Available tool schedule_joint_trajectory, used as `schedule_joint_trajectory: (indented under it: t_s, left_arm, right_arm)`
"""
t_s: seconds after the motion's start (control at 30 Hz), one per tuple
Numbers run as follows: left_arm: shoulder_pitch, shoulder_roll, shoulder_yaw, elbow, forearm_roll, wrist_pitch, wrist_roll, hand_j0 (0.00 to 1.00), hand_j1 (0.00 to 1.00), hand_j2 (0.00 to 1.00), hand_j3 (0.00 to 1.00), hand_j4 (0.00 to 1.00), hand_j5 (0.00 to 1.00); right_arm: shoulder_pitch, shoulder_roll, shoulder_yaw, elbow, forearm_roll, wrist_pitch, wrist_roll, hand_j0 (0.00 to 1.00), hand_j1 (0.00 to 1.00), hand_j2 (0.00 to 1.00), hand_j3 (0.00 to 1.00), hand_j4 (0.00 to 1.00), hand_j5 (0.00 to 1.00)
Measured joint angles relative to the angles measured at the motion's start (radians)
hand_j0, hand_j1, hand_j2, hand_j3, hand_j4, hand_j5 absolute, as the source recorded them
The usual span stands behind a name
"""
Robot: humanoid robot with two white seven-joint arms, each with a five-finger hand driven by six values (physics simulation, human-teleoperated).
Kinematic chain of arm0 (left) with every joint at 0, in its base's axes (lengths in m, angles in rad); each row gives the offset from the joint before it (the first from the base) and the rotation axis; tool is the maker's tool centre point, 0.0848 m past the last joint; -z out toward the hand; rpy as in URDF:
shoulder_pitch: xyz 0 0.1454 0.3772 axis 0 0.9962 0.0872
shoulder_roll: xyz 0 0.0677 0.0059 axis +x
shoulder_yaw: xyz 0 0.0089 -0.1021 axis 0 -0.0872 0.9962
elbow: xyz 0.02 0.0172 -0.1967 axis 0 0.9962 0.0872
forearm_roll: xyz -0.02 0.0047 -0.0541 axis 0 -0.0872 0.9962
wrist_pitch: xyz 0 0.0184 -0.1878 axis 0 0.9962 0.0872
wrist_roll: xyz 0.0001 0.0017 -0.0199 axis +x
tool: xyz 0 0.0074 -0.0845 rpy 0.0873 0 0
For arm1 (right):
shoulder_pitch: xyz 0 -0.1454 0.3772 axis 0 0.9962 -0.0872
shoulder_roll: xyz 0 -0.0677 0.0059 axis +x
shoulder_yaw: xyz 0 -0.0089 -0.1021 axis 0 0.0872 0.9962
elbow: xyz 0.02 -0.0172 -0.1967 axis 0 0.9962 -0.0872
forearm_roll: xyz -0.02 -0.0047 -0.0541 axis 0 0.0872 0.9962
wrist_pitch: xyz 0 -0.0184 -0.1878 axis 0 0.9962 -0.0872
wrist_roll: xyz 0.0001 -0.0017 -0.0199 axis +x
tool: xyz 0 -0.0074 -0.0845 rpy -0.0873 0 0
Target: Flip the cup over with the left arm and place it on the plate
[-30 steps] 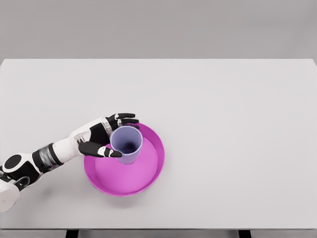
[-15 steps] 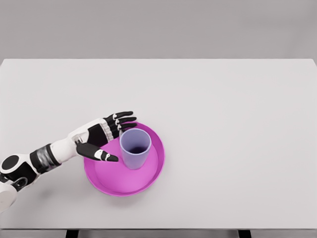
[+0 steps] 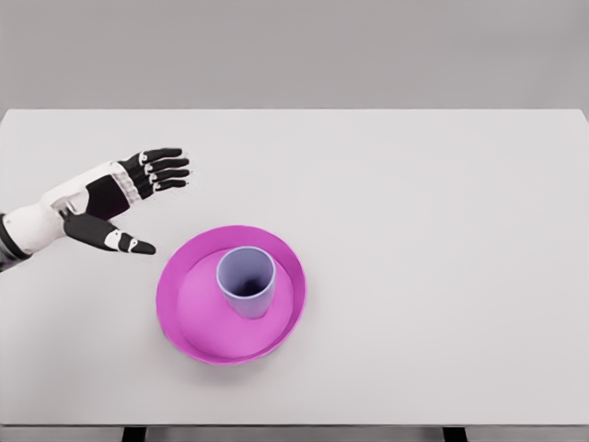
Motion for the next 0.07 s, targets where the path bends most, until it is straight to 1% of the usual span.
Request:
schedule_joint_trajectory:
  t_s: [0.07]
  left_arm:
    - [0.008, 0.030, 0.022, 0.000, -0.060, -0.002, 0.000, 1.00, 1.00, 1.00, 1.00, 1.00, 1.00]
  right_arm:
    - [0.000, 0.000, 0.000, 0.000, 0.000, 0.000, 0.000, 1.00, 1.00, 1.00, 1.00, 1.00, 1.00]
